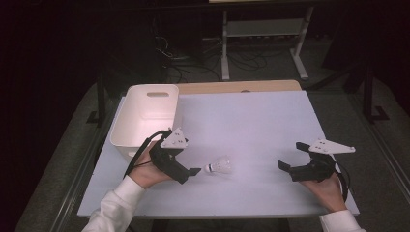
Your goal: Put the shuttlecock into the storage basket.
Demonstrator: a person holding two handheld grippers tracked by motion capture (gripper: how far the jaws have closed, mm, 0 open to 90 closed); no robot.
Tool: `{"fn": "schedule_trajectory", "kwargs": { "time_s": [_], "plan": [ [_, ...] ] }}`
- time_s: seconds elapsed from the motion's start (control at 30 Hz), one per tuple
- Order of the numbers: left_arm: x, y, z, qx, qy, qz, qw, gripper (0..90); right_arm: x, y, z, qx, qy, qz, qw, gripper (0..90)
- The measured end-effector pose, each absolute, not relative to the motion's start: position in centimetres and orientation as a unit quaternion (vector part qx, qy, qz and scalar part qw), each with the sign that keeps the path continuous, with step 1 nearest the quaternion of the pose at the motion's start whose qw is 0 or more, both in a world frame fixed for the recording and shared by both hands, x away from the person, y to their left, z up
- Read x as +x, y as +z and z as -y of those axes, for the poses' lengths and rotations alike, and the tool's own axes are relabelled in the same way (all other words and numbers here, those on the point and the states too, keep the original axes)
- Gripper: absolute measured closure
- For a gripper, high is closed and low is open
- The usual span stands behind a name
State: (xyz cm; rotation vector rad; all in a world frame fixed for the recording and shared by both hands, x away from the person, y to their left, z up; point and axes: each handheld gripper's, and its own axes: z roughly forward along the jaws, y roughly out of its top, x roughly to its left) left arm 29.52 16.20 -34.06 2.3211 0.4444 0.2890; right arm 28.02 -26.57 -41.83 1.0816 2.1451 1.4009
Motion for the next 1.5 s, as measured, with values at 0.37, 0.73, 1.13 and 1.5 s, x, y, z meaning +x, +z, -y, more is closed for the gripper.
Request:
{"fn": "schedule_trajectory", "kwargs": {
  "time_s": [0.37,0.73,1.13,1.5],
  "plan": [
    [29.6,-34.6,-15.6,0.910,0.099,-0.174,0.363,0.1,28.0,-41.8,26.5,0.382,0.495,-0.760,0.178,0.0],
    [29.9,-35.6,-14.7,0.914,0.086,-0.170,0.358,0.1,28.0,-41.9,26.5,0.383,0.494,-0.761,0.174,0.0],
    [30.1,-36.4,-13.6,0.923,0.076,-0.160,0.342,0.1,28.0,-42.0,26.3,0.381,0.492,-0.764,0.171,0.0],
    [30.3,-37.3,-12.7,0.934,0.069,-0.150,0.317,0.1,28.0,-42.0,26.3,0.380,0.492,-0.766,0.167,0.0]
  ]
}}
